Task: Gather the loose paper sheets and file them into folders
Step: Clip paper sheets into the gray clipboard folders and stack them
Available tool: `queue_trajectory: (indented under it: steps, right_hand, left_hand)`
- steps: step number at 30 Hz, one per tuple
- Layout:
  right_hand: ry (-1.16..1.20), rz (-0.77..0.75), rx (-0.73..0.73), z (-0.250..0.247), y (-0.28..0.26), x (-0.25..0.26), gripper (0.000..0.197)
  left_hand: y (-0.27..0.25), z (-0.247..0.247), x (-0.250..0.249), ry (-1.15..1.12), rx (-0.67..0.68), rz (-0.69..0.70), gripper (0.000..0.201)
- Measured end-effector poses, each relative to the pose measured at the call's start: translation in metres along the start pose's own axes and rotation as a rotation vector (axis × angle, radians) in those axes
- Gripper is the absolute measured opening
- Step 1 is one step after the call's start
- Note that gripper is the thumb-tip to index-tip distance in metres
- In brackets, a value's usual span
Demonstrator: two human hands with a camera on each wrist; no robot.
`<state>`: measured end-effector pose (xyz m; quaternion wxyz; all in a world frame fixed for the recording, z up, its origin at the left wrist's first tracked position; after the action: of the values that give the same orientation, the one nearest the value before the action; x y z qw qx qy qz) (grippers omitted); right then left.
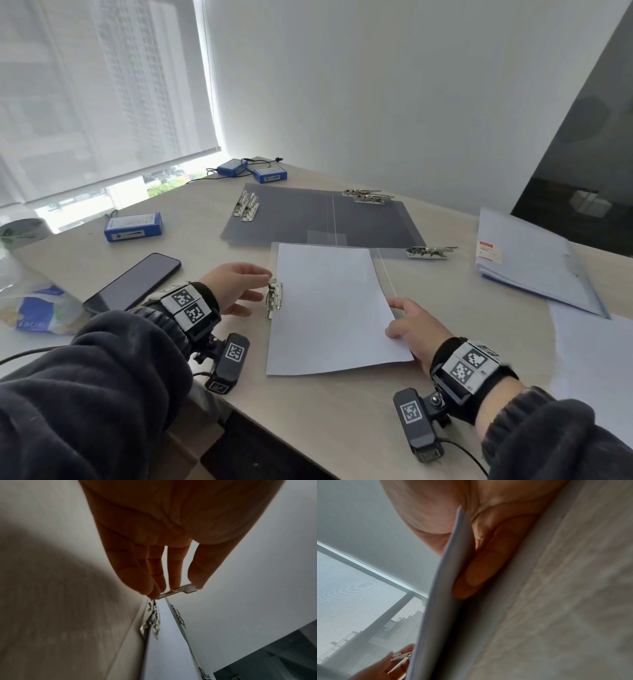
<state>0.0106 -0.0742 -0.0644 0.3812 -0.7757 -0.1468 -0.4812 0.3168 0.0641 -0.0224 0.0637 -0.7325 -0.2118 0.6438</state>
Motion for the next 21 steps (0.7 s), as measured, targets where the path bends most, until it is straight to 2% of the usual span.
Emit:
queue_trajectory:
  steps: [3, 5, 7, 10, 13, 16, 18, 21]
  right_hand:
    - [-0.001, -0.007, 0.003, 0.002, -0.001, 0.002, 0.068]
    - [0.001, -0.011, 0.002, 0.002, -0.002, 0.002, 0.064]
    - [0.000, -0.010, 0.004, 0.002, -0.002, 0.003, 0.061]
    - [0.003, -0.007, 0.003, 0.004, -0.004, 0.004, 0.070]
    - [0.007, -0.001, 0.011, 0.005, -0.004, 0.006, 0.078]
    - [0.007, 0.002, 0.017, 0.004, -0.004, 0.006, 0.075]
    - [0.006, 0.000, 0.018, 0.005, -0.005, 0.007, 0.069]
    - [0.009, -0.006, 0.015, 0.005, -0.007, 0.007, 0.075]
  left_hand:
    - [0.000, 0.001, 0.007, 0.030, 0.068, -0.117, 0.026]
    - [0.002, 0.001, 0.010, 0.084, 0.109, -0.183, 0.034]
    - [0.004, 0.000, 0.010, 0.146, 0.137, -0.231, 0.041]
    - [0.009, 0.002, 0.005, 0.269, 0.165, -0.281, 0.049]
    - [0.014, 0.006, 0.002, 0.350, 0.170, -0.325, 0.052]
    - [0.019, 0.007, 0.003, 0.367, 0.153, -0.358, 0.058]
    - [0.020, 0.010, 0.002, 0.395, 0.127, -0.362, 0.059]
    - [0.020, 0.013, -0.002, 0.502, 0.080, -0.334, 0.063]
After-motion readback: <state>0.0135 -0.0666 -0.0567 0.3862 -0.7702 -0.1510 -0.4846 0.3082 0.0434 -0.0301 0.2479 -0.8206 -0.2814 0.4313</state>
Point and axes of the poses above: each hand's wrist, its own y-axis towards the middle knuckle, its own z-axis out of the palm, x = y × z, the point moved 7 cm from there along y, towards the middle knuckle, and after that the axes turned 15 degrees about x, right-handed, at the moved point
